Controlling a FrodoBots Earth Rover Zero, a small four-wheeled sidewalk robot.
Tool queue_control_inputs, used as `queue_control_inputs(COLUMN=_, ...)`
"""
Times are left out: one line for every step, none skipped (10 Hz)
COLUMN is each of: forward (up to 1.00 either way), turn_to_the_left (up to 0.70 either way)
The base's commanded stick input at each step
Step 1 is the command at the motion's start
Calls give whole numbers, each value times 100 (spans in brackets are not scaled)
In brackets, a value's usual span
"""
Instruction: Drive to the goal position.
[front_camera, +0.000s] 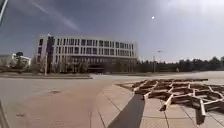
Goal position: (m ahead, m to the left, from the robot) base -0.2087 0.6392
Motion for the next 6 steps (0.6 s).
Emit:
queue_control_inputs(forward=5, turn_to_the_left=0)
queue_control_inputs(forward=5, turn_to_the_left=0)
queue_control_inputs(forward=5, turn_to_the_left=0)
queue_control_inputs(forward=5, turn_to_the_left=0)
queue_control_inputs(forward=5, turn_to_the_left=0)
queue_control_inputs(forward=5, turn_to_the_left=0)
